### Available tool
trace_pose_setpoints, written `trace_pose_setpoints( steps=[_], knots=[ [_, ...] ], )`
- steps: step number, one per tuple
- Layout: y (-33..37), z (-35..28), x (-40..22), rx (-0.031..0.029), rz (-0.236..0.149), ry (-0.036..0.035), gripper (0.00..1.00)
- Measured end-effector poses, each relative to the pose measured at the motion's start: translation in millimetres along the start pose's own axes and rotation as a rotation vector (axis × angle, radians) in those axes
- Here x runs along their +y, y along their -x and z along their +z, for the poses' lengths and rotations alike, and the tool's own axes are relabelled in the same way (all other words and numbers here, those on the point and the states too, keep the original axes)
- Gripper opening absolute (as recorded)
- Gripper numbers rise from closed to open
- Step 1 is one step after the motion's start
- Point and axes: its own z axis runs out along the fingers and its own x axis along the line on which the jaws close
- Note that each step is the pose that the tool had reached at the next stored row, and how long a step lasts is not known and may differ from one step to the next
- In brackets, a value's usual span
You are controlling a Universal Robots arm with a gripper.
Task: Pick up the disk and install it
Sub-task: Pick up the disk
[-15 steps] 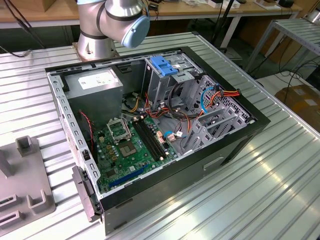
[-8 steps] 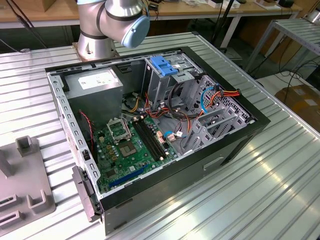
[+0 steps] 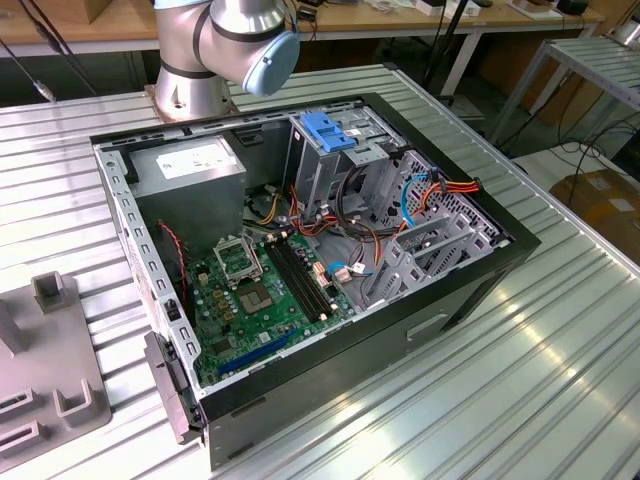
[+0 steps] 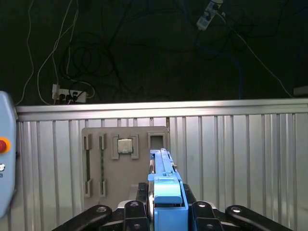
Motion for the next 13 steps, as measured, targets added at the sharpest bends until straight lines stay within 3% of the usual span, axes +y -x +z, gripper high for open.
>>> trace_pose_setpoints(
  steps=[3, 11, 13],
  knots=[
    [0.0, -7.8, 0.1, 0.0, 0.0, 0.0, 0.37],
    [0.0, -8.5, 0.0, 0.0, 0.0, -0.0001, 0.37],
    [0.0, -8.5, -2.4, 0.0, 0.0, -0.0001, 0.37]
  ],
)
